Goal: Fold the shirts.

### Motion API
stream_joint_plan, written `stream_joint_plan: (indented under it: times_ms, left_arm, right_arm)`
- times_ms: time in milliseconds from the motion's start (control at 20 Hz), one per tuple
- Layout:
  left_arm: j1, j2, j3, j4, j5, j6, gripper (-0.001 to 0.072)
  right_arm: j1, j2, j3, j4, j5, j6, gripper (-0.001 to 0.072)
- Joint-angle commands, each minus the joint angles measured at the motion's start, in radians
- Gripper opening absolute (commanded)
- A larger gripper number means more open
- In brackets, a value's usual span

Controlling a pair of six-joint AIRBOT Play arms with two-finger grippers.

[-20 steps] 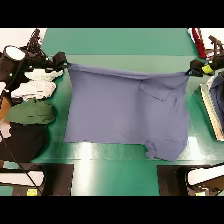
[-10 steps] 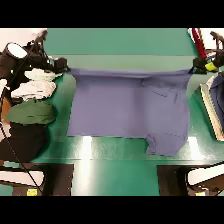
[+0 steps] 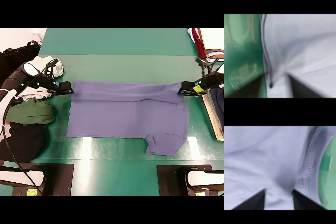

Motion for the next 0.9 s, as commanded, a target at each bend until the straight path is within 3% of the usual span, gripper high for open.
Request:
stream_joint_plan:
  times_ms: [0, 150, 300, 600, 850]
  left_arm:
    - [0.008, 0.007, 0.005, 0.005, -0.097, -0.035, 0.0488]
    - [0.037, 0.093, -0.016, 0.069, -0.24, -0.034, 0.0487]
    - [0.042, 0.277, -0.204, 0.128, -0.255, -0.037, 0.0487]
    - [0.042, 0.492, -0.644, 0.056, -0.214, -0.039, 0.0487]
    - [0.041, 0.5, -0.754, -0.067, -0.095, -0.031, 0.0486]
  right_arm:
    - [0.016, 0.024, -0.009, 0.005, 0.031, 0.024, 0.0403]
    - [-0.01, 0.107, -0.006, -0.004, 0.114, 0.021, 0.0402]
    - [-0.071, 0.245, -0.114, 0.006, 0.183, -0.002, 0.0401]
    - [-0.224, 0.434, -0.335, 0.126, 0.193, -0.039, 0.0383]
    - [-0.262, 0.489, -0.388, 0.154, 0.195, -0.055, 0.0383]
